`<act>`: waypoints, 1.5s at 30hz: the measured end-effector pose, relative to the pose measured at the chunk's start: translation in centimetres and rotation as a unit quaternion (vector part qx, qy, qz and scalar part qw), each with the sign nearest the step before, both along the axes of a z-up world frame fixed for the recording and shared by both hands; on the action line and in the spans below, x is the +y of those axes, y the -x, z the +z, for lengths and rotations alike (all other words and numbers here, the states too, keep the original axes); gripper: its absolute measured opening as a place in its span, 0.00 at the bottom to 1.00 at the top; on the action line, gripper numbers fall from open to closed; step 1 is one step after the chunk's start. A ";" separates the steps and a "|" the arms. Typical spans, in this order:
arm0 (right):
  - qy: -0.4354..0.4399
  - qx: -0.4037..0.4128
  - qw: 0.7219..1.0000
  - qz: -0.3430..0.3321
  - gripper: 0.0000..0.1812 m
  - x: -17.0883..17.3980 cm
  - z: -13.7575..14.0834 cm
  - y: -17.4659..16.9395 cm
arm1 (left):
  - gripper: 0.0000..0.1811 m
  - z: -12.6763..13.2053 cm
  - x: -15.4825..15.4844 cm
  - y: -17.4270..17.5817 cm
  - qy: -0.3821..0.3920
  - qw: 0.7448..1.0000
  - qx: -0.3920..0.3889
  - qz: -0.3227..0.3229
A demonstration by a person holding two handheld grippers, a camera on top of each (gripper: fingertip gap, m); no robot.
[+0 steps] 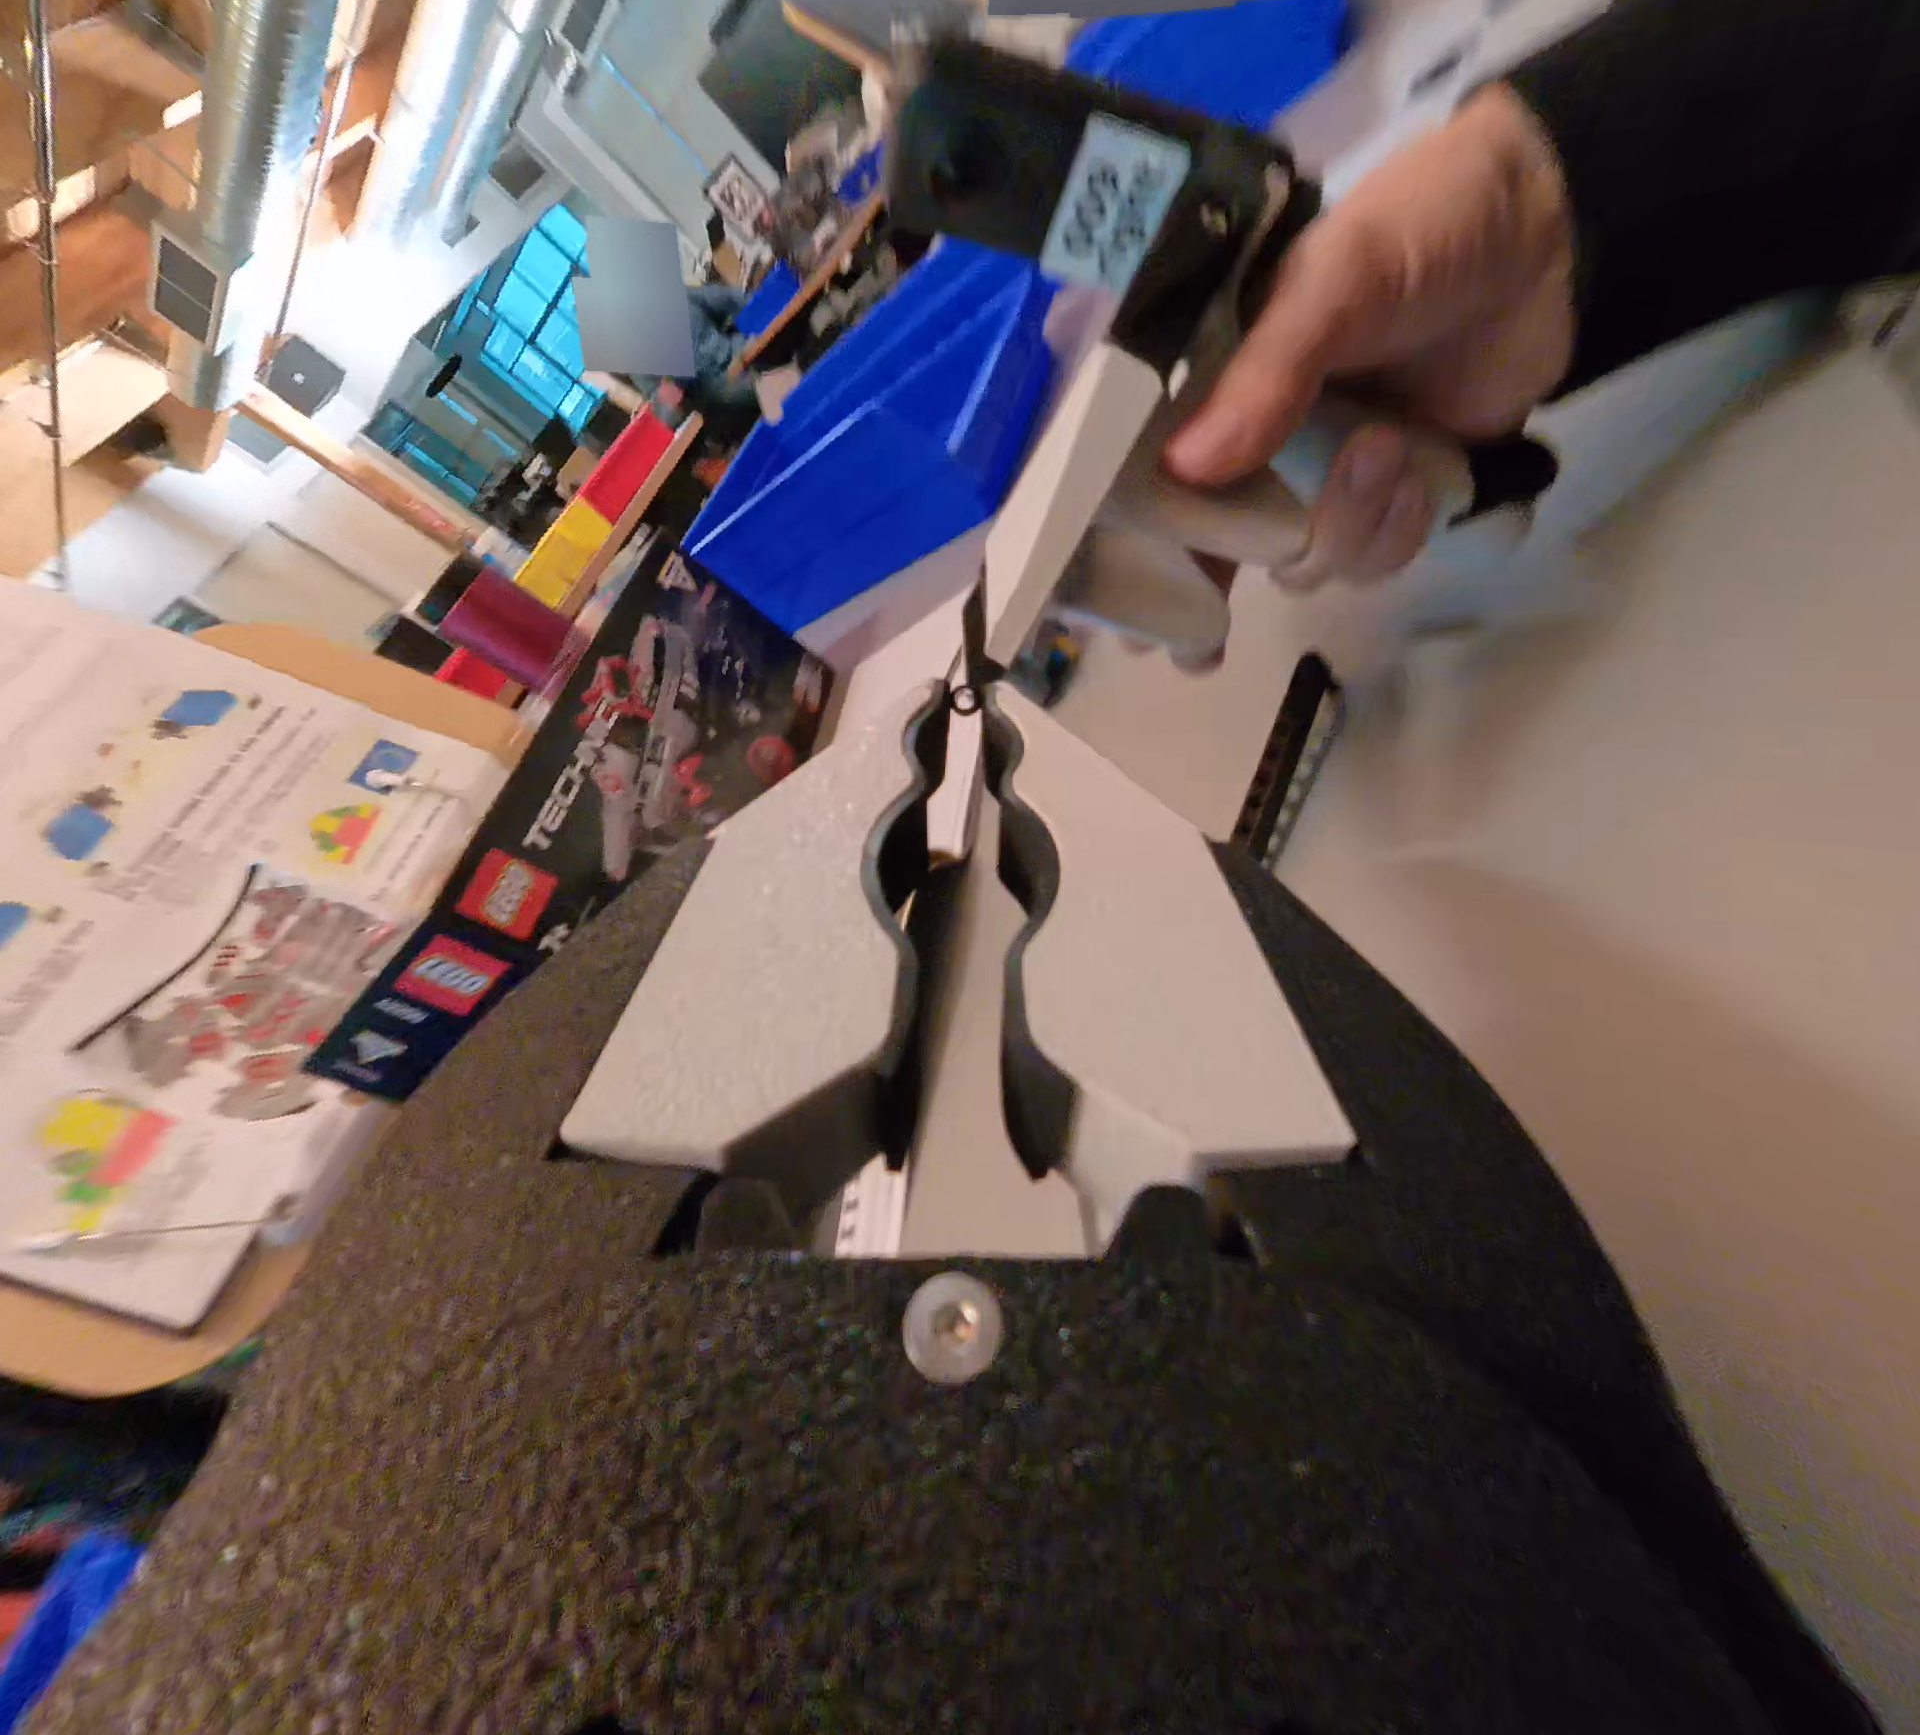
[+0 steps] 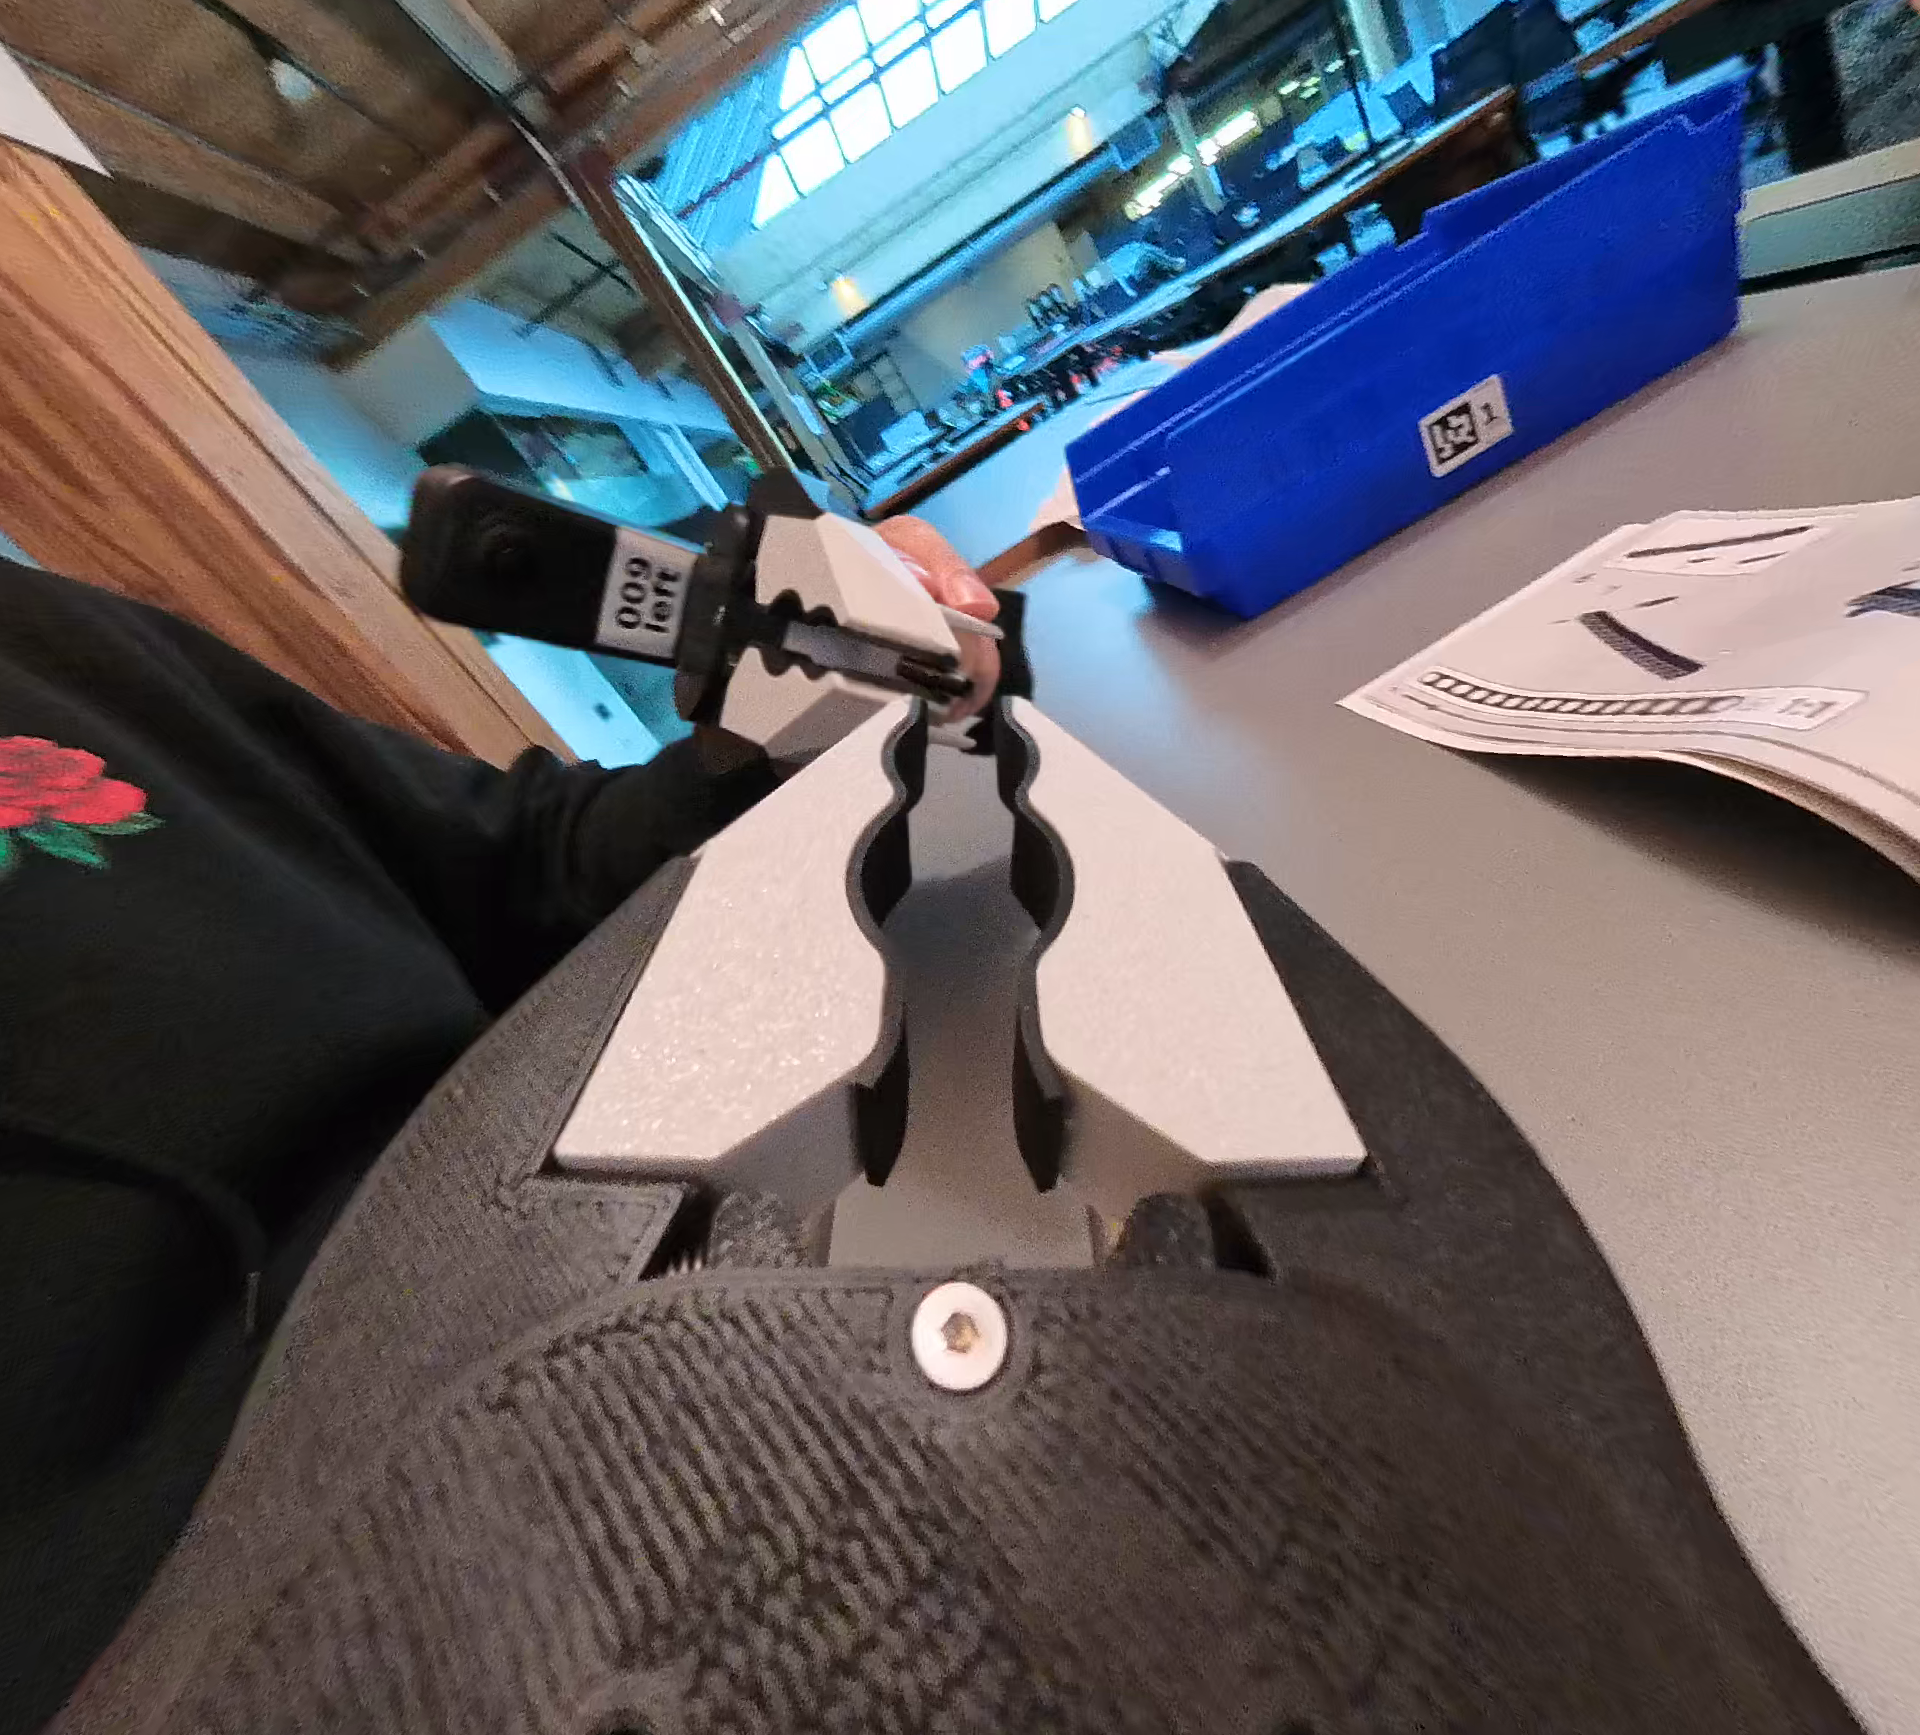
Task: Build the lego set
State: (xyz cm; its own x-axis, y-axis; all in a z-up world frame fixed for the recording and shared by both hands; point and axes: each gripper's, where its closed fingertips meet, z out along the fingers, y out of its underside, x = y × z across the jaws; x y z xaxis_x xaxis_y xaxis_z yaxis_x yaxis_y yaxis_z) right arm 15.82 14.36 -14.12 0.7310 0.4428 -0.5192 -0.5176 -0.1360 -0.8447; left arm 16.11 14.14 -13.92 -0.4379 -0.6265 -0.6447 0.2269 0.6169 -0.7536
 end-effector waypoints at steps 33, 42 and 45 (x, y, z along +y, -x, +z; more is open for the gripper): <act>-0.028 0.164 0.982 0.087 0.00 -0.8 1.6 0.9 | 0.01 0.6 -1.4 0.8 -0.008 0.998 0.038 -0.054; -0.009 0.143 0.986 0.085 0.04 -0.9 1.3 0.9 | 0.02 0.0 -1.3 0.7 -0.037 0.997 0.041 -0.049; 0.002 0.135 0.988 0.074 0.07 -0.8 0.8 0.5 | 0.01 0.2 -1.1 0.7 -0.035 0.998 0.037 -0.045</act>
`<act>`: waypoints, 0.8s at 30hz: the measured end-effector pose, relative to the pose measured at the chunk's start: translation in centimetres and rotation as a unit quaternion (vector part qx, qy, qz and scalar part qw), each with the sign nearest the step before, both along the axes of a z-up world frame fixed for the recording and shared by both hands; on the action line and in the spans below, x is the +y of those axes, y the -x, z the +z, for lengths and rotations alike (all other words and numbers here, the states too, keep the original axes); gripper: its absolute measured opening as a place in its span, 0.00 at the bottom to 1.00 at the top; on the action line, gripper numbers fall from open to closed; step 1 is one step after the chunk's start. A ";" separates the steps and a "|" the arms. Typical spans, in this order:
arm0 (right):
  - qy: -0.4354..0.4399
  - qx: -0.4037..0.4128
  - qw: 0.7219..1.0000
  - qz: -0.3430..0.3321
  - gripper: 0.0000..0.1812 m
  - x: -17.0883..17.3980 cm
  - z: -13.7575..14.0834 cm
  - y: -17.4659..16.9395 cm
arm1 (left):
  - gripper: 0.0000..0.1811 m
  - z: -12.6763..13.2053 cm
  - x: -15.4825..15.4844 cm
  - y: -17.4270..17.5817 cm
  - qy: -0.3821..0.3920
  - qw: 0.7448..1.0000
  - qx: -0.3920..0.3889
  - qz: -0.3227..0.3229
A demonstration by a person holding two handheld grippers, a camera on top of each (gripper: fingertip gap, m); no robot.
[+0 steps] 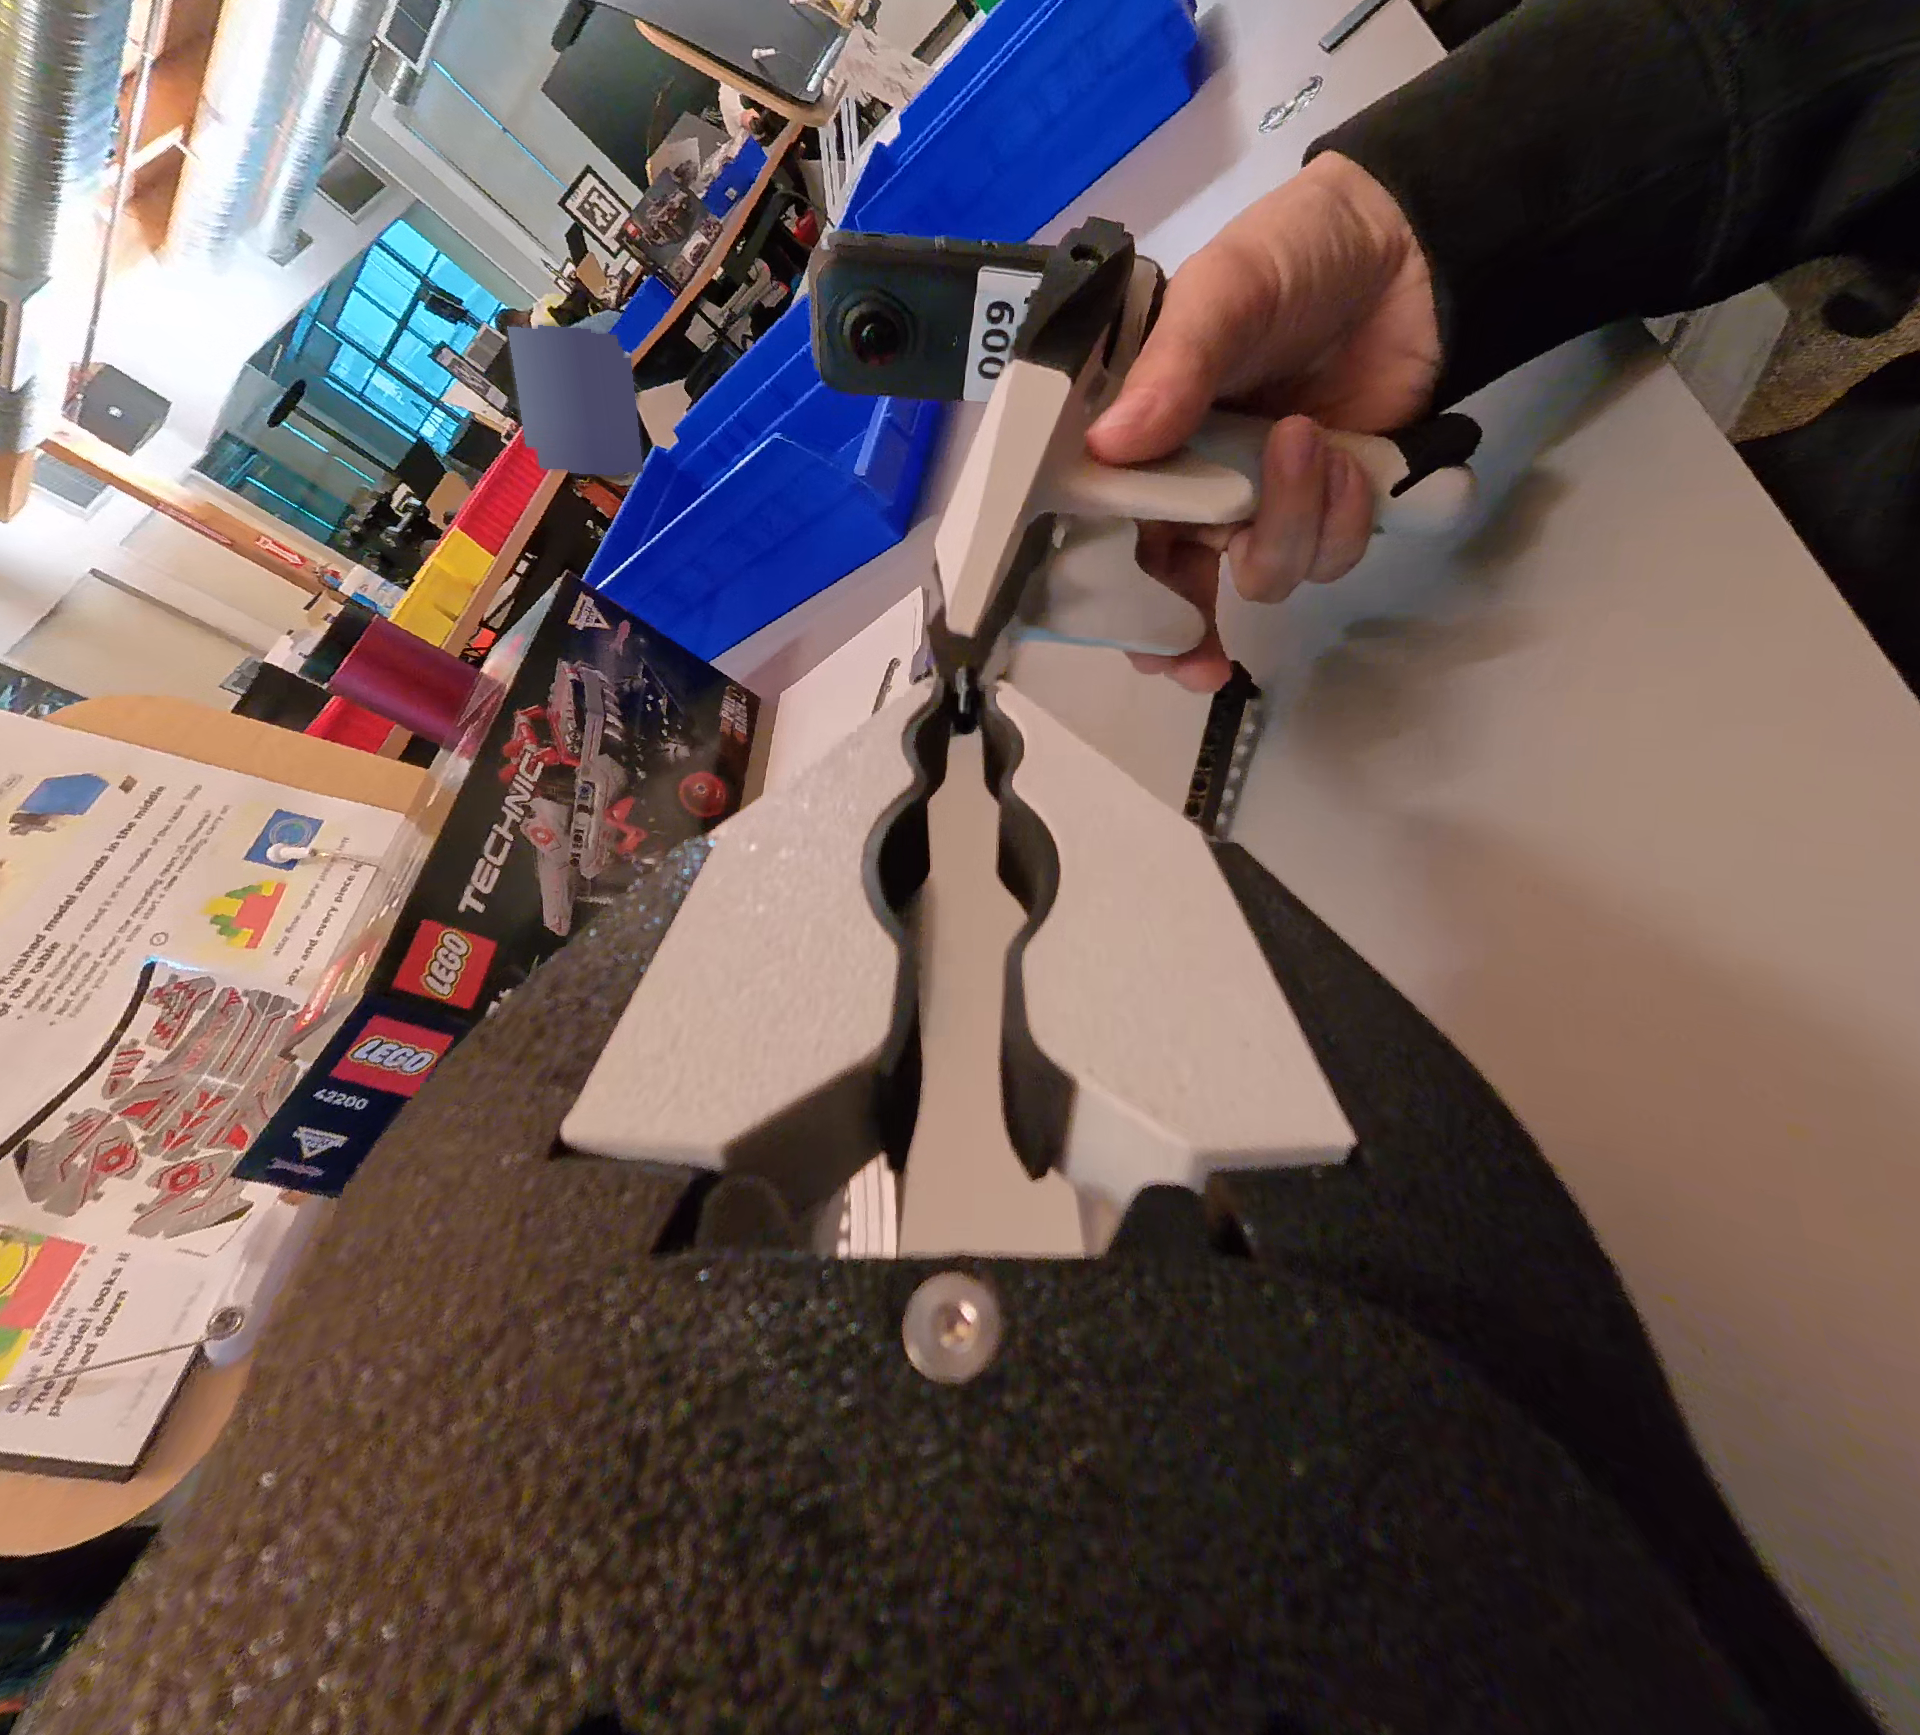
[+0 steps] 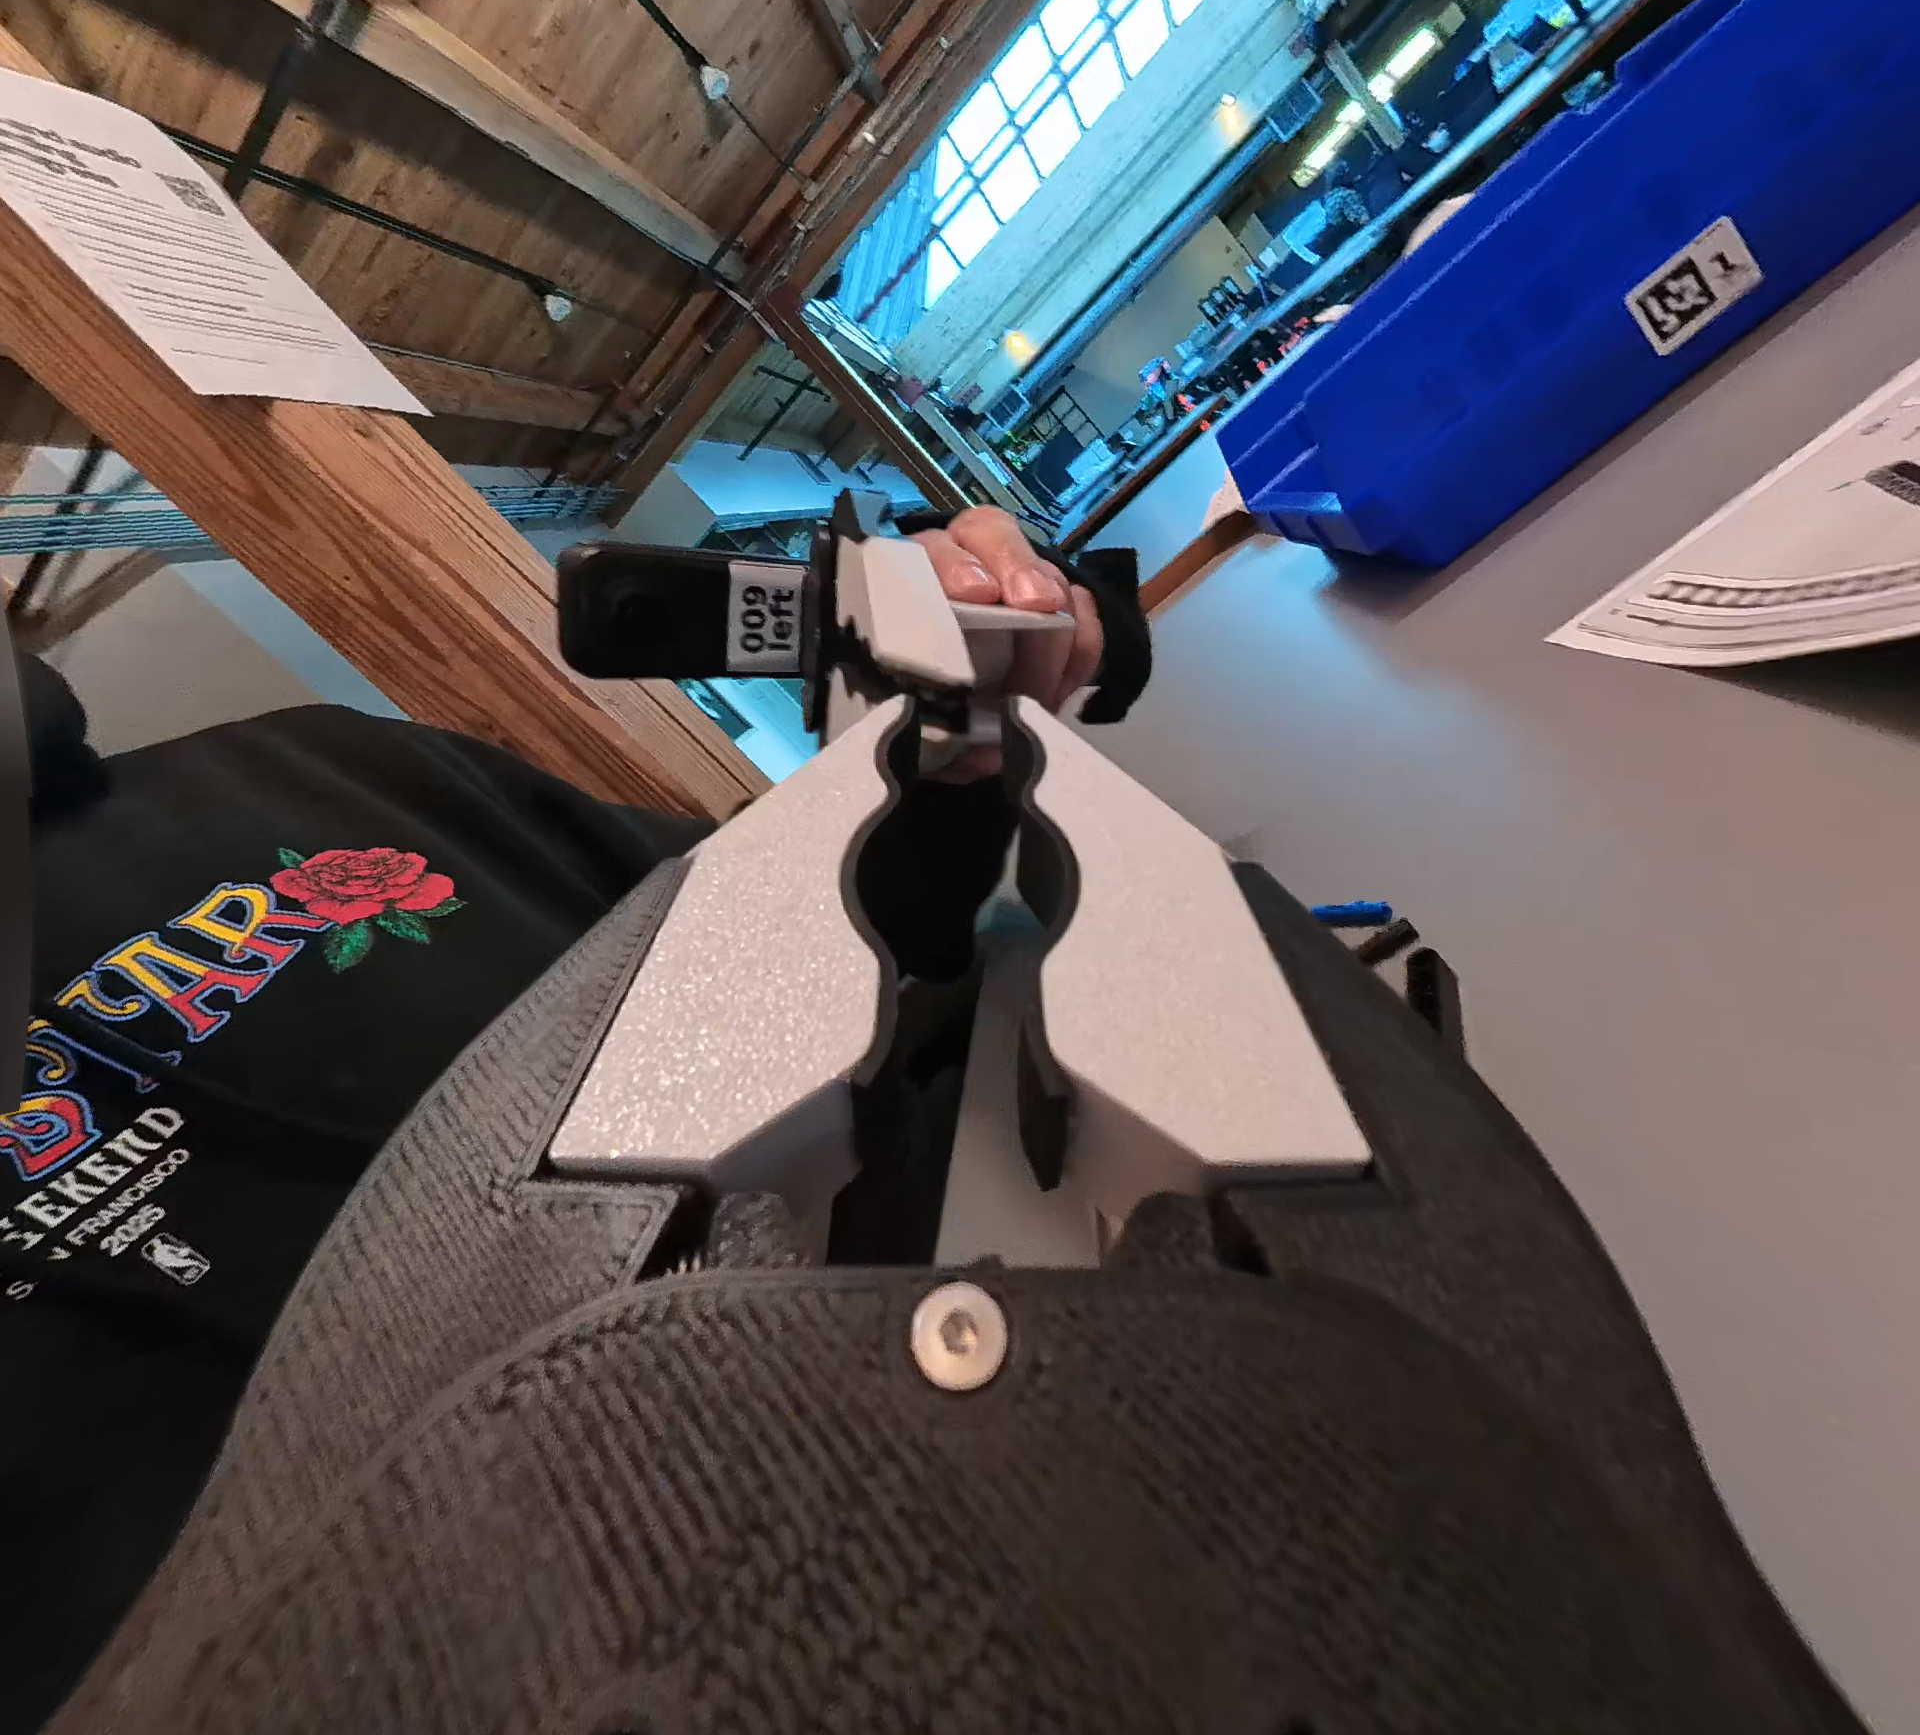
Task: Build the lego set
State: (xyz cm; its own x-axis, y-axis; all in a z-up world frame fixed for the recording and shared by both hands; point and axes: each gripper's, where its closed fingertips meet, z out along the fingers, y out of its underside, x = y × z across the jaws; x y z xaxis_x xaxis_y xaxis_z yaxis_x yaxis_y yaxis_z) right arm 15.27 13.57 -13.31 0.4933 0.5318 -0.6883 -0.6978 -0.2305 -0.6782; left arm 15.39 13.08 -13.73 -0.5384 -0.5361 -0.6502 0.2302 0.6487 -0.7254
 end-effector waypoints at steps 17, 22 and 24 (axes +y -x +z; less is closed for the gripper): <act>-0.013 0.003 1.000 0.023 0.01 0.1 0.1 1.0 | 0.02 0.1 -0.2 0.3 -0.004 1.000 0.001 -0.014; -0.019 0.011 0.999 0.030 0.01 0.0 0.2 1.1 | 0.02 0.2 -0.3 0.5 -0.002 1.000 0.000 -0.019; -0.019 0.011 0.999 0.031 0.01 0.0 0.2 1.1 | 0.02 0.3 -0.3 0.5 -0.003 1.000 0.001 -0.020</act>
